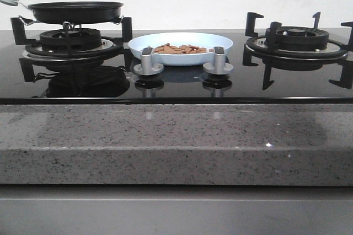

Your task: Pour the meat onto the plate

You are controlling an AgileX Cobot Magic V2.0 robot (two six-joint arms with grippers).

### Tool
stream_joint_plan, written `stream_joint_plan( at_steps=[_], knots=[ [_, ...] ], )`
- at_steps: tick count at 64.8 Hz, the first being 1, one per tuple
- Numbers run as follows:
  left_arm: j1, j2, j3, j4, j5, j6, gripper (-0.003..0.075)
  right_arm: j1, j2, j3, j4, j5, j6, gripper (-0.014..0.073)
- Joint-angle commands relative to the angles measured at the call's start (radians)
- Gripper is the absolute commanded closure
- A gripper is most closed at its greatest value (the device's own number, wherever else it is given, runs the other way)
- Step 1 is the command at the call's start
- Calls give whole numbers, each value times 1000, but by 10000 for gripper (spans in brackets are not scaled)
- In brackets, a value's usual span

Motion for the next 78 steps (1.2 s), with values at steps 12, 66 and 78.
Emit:
stream_joint_plan(
  at_steps=[12, 66, 78],
  knots=[
    [-1, -16, 8, 11, -86, 39, 741, 3, 7, -27, 8, -57, -4, 662],
    [-1, -16, 8, 5, -91, 86, 741, 3, 7, -27, 8, -57, -4, 662],
    [-1, -16, 8, 5, -91, 86, 741, 3, 7, -27, 8, -57, -4, 662]
  ],
)
